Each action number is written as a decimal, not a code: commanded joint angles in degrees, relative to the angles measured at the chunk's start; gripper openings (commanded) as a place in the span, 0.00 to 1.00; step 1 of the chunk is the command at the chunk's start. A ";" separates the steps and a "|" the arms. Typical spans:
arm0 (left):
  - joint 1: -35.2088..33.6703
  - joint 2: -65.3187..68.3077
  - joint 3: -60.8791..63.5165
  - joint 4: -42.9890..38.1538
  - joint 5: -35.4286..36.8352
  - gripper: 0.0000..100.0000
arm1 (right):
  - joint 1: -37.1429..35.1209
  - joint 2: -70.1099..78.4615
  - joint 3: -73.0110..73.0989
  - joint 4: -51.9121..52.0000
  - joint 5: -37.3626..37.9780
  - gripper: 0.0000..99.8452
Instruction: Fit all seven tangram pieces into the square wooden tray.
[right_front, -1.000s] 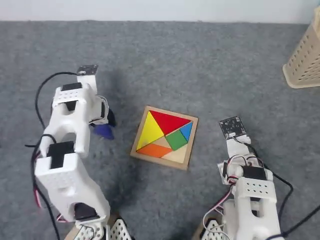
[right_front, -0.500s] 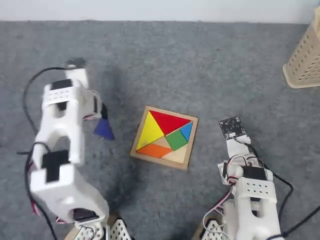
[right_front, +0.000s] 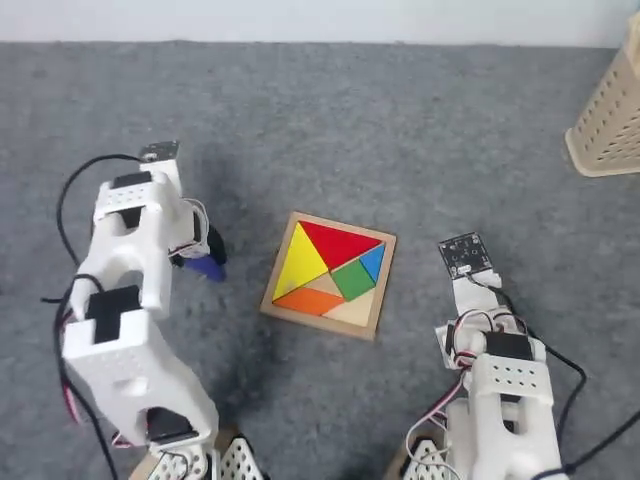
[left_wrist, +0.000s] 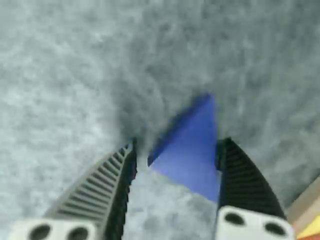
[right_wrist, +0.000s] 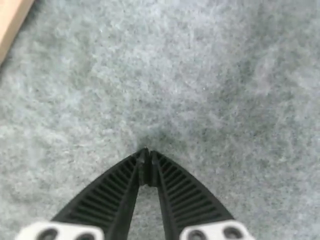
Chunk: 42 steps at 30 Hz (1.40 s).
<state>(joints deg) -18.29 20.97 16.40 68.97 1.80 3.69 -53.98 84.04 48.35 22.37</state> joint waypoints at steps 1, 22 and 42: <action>1.41 1.76 -2.59 0.88 0.97 0.24 | 0.48 0.31 -3.52 -0.66 0.79 0.01; 9.32 -9.76 -2.77 5.89 -1.67 0.14 | 0.48 0.31 -3.43 -0.75 0.79 0.01; 3.08 -16.18 9.80 -0.26 -14.77 0.20 | 0.48 0.31 -3.34 -0.66 0.79 0.01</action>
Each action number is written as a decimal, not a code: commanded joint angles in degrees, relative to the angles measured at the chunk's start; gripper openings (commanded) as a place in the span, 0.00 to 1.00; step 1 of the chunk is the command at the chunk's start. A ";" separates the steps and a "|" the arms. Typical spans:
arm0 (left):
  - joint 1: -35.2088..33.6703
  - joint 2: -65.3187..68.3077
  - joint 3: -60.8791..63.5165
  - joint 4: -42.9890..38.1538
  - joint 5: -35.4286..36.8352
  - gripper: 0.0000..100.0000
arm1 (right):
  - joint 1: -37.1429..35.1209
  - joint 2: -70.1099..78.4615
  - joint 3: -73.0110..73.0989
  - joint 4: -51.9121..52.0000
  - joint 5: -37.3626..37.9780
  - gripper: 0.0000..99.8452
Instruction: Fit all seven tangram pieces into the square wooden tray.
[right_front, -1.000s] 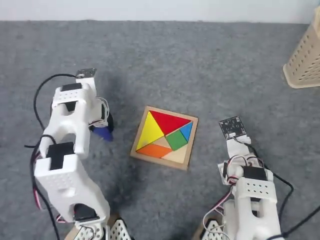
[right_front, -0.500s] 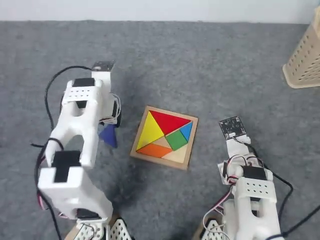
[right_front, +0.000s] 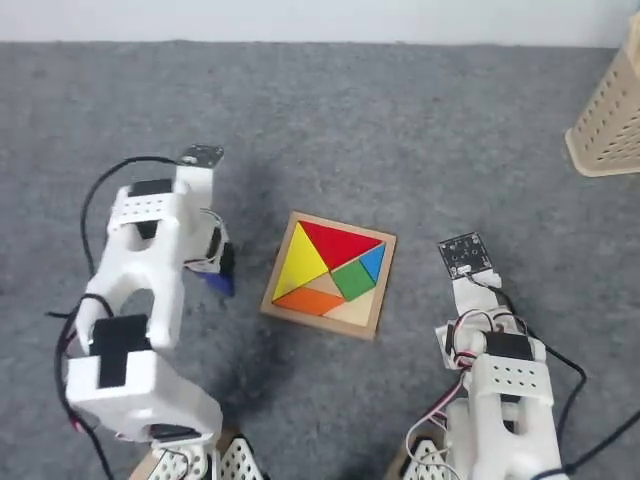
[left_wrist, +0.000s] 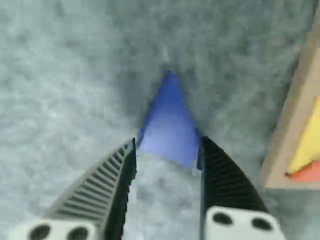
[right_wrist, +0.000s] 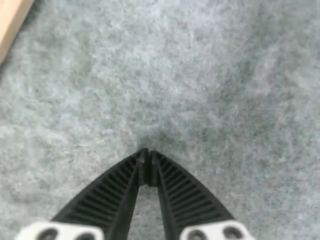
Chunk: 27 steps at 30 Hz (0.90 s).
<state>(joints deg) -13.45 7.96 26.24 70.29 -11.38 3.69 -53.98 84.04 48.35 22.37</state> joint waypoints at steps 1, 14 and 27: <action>-1.76 -3.16 -0.04 -1.76 -1.67 0.20 | 0.48 0.31 -3.34 -0.66 0.79 0.01; -0.62 10.64 -5.41 0.18 -1.85 0.19 | 0.48 0.31 -3.34 -0.66 0.79 0.01; 1.32 10.20 -7.87 2.73 -1.32 0.08 | 0.48 0.31 -3.34 -0.84 0.79 0.01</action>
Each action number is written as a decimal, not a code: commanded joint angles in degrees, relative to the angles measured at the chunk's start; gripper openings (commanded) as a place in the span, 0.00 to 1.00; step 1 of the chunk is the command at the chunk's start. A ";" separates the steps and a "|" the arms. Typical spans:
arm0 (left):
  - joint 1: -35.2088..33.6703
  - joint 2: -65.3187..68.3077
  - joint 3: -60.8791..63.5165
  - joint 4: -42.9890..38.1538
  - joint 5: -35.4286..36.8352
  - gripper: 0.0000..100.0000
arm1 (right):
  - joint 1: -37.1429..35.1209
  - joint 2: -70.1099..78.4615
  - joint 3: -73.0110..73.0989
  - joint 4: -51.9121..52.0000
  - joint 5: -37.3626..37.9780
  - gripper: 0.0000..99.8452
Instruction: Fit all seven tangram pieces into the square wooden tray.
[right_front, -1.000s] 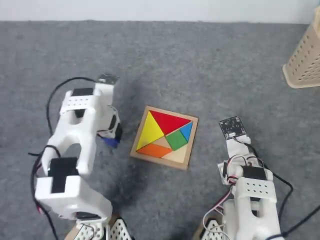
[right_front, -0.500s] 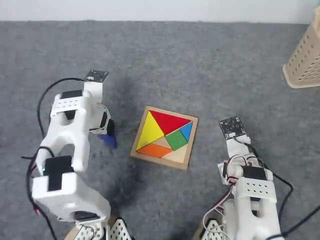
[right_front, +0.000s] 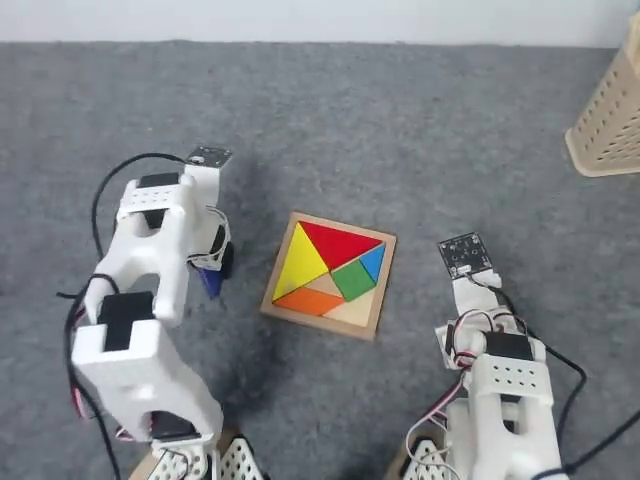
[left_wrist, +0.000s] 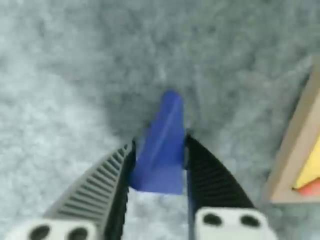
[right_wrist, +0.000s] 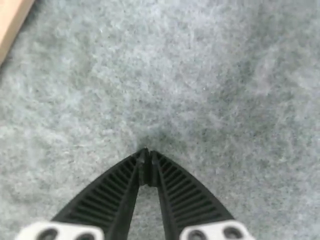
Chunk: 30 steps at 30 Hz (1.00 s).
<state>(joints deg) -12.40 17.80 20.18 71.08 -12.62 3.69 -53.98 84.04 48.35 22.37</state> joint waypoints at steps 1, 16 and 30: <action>0.26 0.00 -2.59 2.81 -0.09 0.06 | 0.48 0.31 -3.34 -0.84 0.79 0.01; 31.21 -21.19 -5.76 9.67 13.27 0.01 | 0.48 0.31 -3.34 -0.84 0.79 0.01; 43.25 -0.26 -14.11 4.04 10.73 0.01 | 0.48 0.31 -3.25 -0.92 0.70 0.01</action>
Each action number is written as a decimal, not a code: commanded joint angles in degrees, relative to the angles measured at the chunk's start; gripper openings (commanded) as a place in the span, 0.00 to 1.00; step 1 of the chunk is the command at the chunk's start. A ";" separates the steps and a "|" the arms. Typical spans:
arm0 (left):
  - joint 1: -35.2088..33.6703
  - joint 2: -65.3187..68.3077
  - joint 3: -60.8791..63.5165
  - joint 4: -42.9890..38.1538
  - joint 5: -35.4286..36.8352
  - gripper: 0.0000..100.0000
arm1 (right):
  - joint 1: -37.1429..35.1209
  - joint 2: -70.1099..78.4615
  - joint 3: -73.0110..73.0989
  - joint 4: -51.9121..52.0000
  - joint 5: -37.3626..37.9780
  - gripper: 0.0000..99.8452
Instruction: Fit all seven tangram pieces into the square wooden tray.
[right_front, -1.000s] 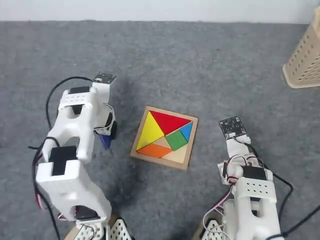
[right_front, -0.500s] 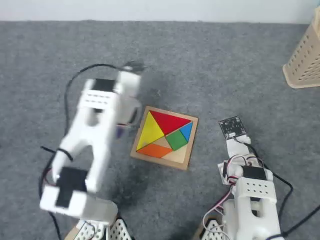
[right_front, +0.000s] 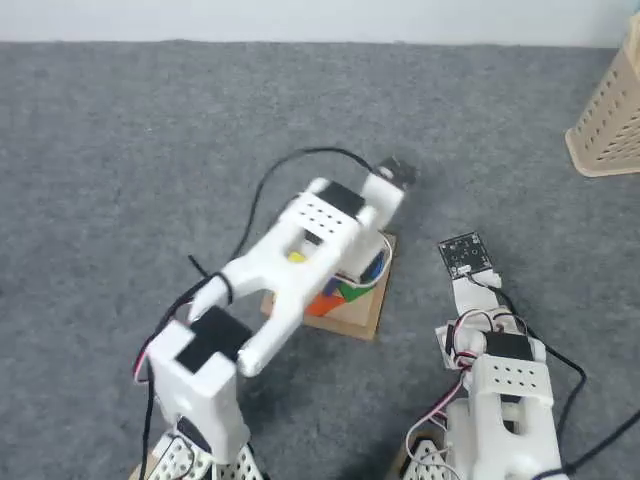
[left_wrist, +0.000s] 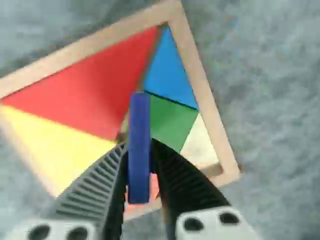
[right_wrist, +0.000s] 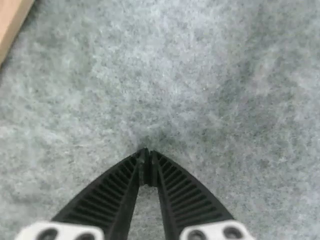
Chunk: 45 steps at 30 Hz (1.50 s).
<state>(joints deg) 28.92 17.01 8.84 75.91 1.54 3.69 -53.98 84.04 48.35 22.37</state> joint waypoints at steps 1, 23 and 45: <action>2.46 0.62 -2.77 -0.62 -4.40 0.01 | 0.48 0.31 -3.25 -1.01 0.70 0.01; 3.96 0.62 -3.47 6.95 -18.46 0.09 | 0.48 0.31 -3.25 -1.01 0.79 0.01; 4.31 -6.95 -5.23 13.01 -18.29 0.10 | 0.48 0.31 -3.25 -1.10 0.79 0.01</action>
<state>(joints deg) 33.14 13.41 5.67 88.48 -16.31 3.69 -53.98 84.04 48.35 22.37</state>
